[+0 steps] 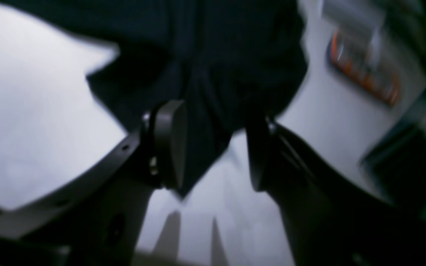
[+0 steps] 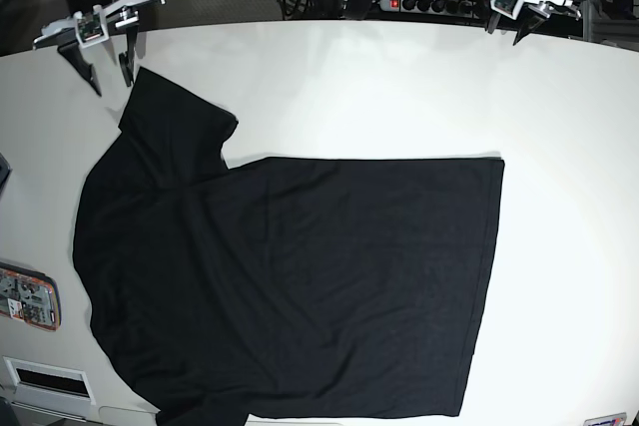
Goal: Fold the T-shirt properly
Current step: 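Move the right gripper to the black shirt's shoulder and grasp it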
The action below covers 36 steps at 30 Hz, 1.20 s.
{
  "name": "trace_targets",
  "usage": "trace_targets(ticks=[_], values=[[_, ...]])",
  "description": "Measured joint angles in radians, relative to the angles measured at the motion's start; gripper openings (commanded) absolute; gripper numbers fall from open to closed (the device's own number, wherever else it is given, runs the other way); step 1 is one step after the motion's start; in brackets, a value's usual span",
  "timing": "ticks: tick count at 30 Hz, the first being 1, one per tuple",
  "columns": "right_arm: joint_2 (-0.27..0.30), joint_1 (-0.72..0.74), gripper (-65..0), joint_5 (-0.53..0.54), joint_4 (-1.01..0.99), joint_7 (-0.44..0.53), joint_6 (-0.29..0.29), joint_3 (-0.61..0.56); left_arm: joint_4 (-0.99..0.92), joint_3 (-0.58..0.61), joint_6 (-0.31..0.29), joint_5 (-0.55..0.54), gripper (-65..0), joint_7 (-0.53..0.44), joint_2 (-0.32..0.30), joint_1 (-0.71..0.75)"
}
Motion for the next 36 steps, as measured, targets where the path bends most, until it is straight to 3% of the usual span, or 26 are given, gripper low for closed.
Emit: trace_targets(ticks=[3, 4, 9, 14, 21, 26, 33, 36], values=[[0.023, 0.0, -41.0, -0.012, 0.0, 0.012, -0.003, 0.038, 0.004, -0.001, 0.001, 0.039, -41.2, -0.001, -0.003, -0.004], [0.021, 0.0, -40.9, -0.066, 0.001, 0.013, -0.006, 0.05, 0.004, -0.002, 0.001, 0.057, -41.2, 0.0, -0.003, -0.003], [0.012, 0.004, -41.3, -0.509, 0.001, 0.015, 0.005, 0.068, 0.004, -0.001, -0.002, 0.134, -41.2, 0.001, -0.003, -0.004], [-0.114, 0.111, -41.1, -0.747, 0.0, 0.033, 0.013, 0.009, 0.104, -0.001, -0.008, 0.186, -41.2, 0.19, 0.0, -0.008], [-0.114, 0.138, -40.9, -0.748, 0.0, -0.004, 0.008, -0.043, 0.144, -0.002, -0.008, 0.185, -41.2, 0.255, -0.003, -0.048], [-0.107, 0.144, -40.9, -0.749, 0.0, -0.095, 0.01, -0.05, 0.144, -0.003, -0.004, 0.187, -41.2, 0.255, -0.005, -0.064], [-0.102, 0.162, -40.9, -0.748, 0.0, -0.193, 0.181, -0.05, 0.142, -0.008, 0.0, 0.188, -41.2, 0.254, -0.009, -0.113], [-0.09, 0.197, -40.9, -0.743, -0.001, -0.294, 0.262, -0.102, 0.141, -0.005, -0.016, 0.264, -41.2, 0.261, -0.003, -0.121]])
